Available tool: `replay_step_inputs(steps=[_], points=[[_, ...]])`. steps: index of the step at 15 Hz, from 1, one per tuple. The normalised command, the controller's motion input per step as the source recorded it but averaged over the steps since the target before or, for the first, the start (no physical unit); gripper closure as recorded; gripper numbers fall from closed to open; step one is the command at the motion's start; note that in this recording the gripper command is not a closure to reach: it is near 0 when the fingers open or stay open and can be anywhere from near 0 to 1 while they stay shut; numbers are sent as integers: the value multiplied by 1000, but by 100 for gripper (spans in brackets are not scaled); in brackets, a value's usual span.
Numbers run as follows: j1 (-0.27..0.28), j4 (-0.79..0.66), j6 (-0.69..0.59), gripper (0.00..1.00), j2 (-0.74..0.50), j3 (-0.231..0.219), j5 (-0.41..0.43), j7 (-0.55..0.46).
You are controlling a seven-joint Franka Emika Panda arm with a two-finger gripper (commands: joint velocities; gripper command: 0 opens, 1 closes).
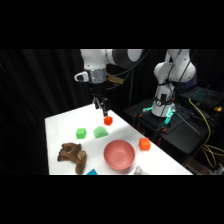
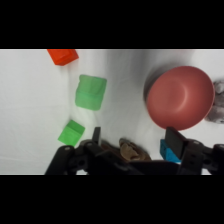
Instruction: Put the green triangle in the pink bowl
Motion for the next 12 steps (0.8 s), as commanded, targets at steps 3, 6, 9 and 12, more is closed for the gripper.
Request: replay_step_inputs(steps=[3, 6, 9, 12], points=[[-49, 32, 50, 0, 34, -9, -80, 21], [-122, 67, 120, 0, 94, -68, -42, -105], [-157, 116, 122, 0, 123, -85, 54, -210], [-118, 170, 92, 0, 154, -48, 105, -217]])
